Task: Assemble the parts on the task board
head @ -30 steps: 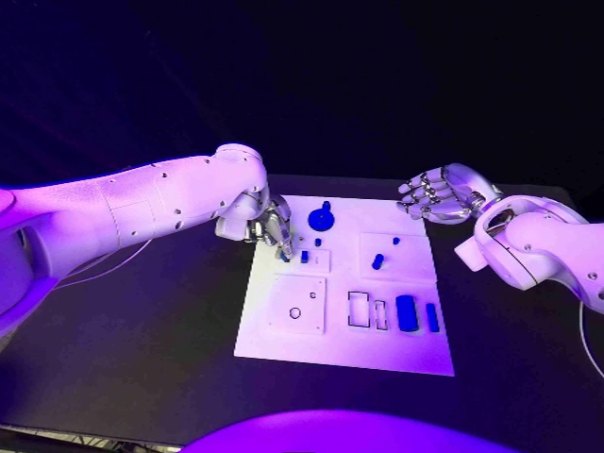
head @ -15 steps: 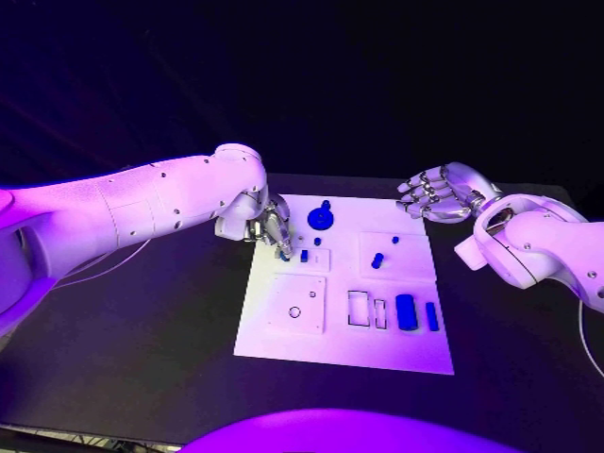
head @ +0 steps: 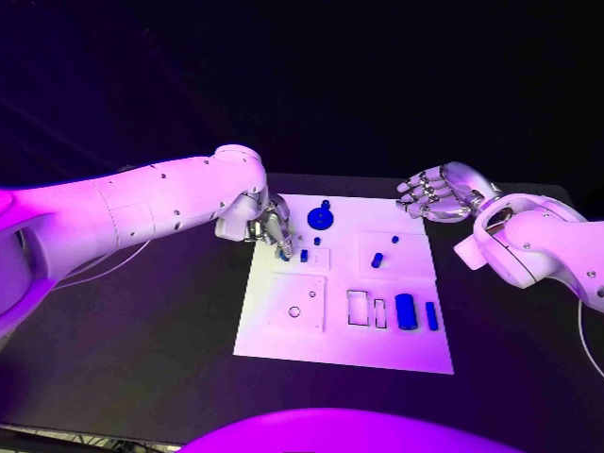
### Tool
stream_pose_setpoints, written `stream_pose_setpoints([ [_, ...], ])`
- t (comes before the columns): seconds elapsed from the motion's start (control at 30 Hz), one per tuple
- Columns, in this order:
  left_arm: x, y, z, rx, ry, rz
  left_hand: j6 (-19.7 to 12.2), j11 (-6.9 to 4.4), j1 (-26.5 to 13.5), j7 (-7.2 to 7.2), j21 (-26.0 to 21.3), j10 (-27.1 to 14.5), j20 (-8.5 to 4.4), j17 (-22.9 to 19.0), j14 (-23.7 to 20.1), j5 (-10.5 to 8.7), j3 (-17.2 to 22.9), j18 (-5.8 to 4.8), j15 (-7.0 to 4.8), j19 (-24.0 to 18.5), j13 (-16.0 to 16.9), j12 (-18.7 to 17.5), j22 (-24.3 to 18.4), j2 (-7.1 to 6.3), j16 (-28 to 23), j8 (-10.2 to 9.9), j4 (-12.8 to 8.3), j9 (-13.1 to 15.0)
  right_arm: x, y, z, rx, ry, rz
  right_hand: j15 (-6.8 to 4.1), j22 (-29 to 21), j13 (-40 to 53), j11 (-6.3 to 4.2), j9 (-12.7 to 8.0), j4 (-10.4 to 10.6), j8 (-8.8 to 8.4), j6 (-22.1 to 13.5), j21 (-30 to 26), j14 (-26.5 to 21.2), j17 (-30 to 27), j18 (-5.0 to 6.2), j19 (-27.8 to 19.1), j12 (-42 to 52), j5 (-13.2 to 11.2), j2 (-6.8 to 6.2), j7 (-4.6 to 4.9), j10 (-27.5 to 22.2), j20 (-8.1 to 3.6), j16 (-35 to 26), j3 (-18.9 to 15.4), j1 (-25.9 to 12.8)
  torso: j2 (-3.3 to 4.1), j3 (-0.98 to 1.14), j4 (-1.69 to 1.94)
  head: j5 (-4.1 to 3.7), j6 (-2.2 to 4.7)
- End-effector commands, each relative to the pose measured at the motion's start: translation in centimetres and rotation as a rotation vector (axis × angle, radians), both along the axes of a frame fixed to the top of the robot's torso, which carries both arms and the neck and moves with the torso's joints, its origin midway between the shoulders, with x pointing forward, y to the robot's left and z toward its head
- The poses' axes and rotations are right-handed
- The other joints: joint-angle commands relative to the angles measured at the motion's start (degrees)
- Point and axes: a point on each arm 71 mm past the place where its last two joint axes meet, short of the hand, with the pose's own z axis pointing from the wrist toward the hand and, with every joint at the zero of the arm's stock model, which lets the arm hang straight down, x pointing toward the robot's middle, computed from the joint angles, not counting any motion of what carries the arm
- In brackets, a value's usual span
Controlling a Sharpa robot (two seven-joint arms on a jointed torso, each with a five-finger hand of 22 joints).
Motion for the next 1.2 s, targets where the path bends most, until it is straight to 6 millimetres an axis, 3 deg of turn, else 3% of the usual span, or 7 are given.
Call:
stream_pose_setpoints([
  [0.03, -0.13, -0.36, -0.47, -0.007, -0.013, 0.016, 1.3, -0.15, 0.0, -1.01, 0.2, 0.5, -0.09, 15.1, 6.0, -0.03, 7.2, -0.44, -0.39, 0.2, 0.1, 0.3, 2.8, 0.54, 0.2, -0.3, -7.4, -0.1, -0.08, 0.2, 0.0, 0.0, -0.001, 0.022, 0.22, -0.1, 0.0, 0.03, -0.1, -0.3, -0.24, 0.2, 0.1, 0.4, -0.1, 0.69, 0.4, -0.4, 0.4, 0.39, 3.71, 0.4, 0.11, -0.1, 0.1, 0.0, -0.01, 0.03, -0.02, -0.04, -0.03],
  [0.73, -0.32, -0.53, -0.8, -0.001, -0.017, 0.014, 1.6, -0.3, -0.6, -1.26, 0.4, 1.0, -0.15, 15.1, 6.0, -0.25, 6.1, -0.52, -0.46, 0.4, 1.1, 0.9, 3.2, 1.22, 0.2, -0.4, -6.5, 0.3, -0.07, 0.2, 0.0, 0.001, -0.001, 0.022, 0.22, -0.2, 0.0, 0.03, -0.2, -0.4, -0.37, 0.3, 0.1, 0.4, -0.3, 0.69, 0.4, -0.6, 0.9, 0.36, 3.71, 0.5, 0.11, -0.1, 0.2, 0.0, 0.0, 0.0, 0.04, -0.19, -0.19],
  [1.2, -0.47, -0.04, -0.93, 0.022, -0.005, -0.001, 2.8, -0.61, -0.8, -1.7, 0.8, 2.5, -0.25, 15.1, 6.0, -0.17, 5.3, -0.68, -0.6, 0.8, 4.2, 2.7, 3.8, 1.55, 0.2, -0.4, -6.2, 0.5, -0.08, 0.17, 0.0, 0.001, -0.001, 0.021, 0.23, -0.3, 0.0, 0.03, -0.2, -0.4, -0.42, 0.3, 0.1, 0.4, -0.4, 0.69, 0.4, -0.7, 1.1, 0.34, 3.71, 0.5, 0.11, -0.1, 0.2, -0.1, -0.01, 0.0, 0.03, -0.15, -0.23],
])
